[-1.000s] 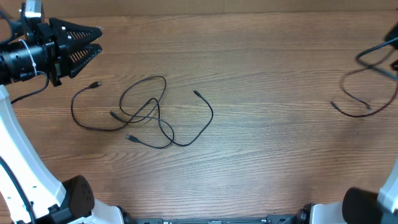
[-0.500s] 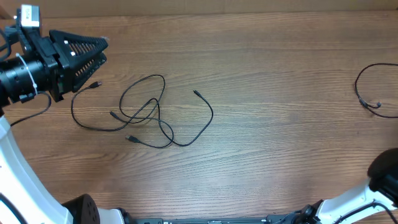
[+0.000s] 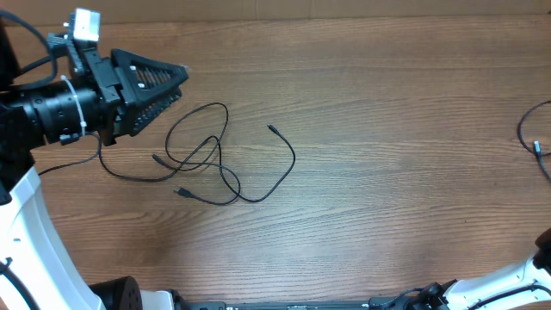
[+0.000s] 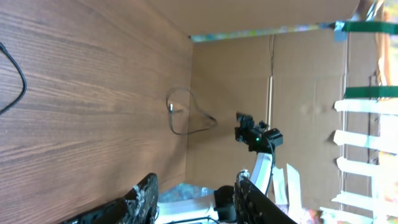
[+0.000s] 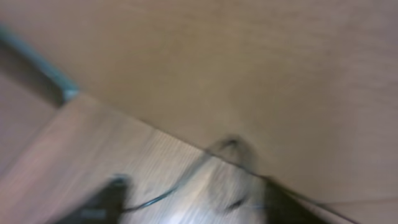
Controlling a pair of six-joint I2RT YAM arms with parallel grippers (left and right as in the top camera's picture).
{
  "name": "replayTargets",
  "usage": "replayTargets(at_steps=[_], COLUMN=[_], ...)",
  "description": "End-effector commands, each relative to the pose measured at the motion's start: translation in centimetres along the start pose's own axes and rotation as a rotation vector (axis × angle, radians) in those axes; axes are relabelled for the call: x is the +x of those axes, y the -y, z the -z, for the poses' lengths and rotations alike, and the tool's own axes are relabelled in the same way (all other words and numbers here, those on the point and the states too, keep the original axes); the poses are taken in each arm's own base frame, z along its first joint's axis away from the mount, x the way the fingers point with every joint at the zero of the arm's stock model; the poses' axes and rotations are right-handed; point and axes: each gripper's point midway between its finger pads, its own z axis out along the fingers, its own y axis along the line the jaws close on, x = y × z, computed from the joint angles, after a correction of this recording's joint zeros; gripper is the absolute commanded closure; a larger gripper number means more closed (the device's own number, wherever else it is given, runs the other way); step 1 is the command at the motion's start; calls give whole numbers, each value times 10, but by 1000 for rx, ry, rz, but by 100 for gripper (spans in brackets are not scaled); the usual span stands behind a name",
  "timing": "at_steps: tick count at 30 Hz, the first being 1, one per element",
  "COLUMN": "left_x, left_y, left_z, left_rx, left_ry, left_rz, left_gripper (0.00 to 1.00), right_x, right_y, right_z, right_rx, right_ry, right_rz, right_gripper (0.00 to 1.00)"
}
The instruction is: Untangle cables
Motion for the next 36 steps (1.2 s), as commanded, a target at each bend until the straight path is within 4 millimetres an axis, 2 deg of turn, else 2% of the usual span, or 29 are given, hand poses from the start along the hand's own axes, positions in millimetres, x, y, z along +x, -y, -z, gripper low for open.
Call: replayTargets(at_steps=[1, 5, 9, 13, 16, 18, 22, 25, 30, 33, 36], left_x=[6, 7, 11, 13, 14, 14, 18, 25, 31, 35, 42], left_y=[1, 2, 8, 10, 12, 12, 17, 25, 31, 34, 37], left_z=[-1, -1, -1, -1, -1, -1, 0, 2, 4, 7, 10], left_rx=[-21, -12, 20, 33, 45, 46, 79, 129, 161, 164, 168], left_ry=[6, -2, -24, -33, -41, -41, -60, -86, -96, -92, -86], left_rz=[-5, -9, -44, -81, -84, -93, -153, -205, -250, -268, -284], left_gripper=[59, 58, 48, 43, 43, 43, 43, 43, 42, 41, 41], right_x=[3, 11, 21, 36, 59, 83, 157, 218, 305, 344, 377], right_y=[-60, -102, -152, -214, -260, -288, -335, -354, -356, -356, -358], right_z=[13, 36, 70, 120, 160, 185, 232, 265, 301, 329, 362], right_rx=[-360, -563, -710, -865, -958, -1016, -1106, -1118, -942, -894, -938], right_ry=[-42, -81, -108, -124, -154, -203, -408, -515, -594, -603, -627], right_rz=[2, 22, 70, 150, 225, 277, 370, 546, 867, 1022, 1121], right_gripper=[0, 0, 0, 0, 0, 0, 0, 0, 0, 0, 0])
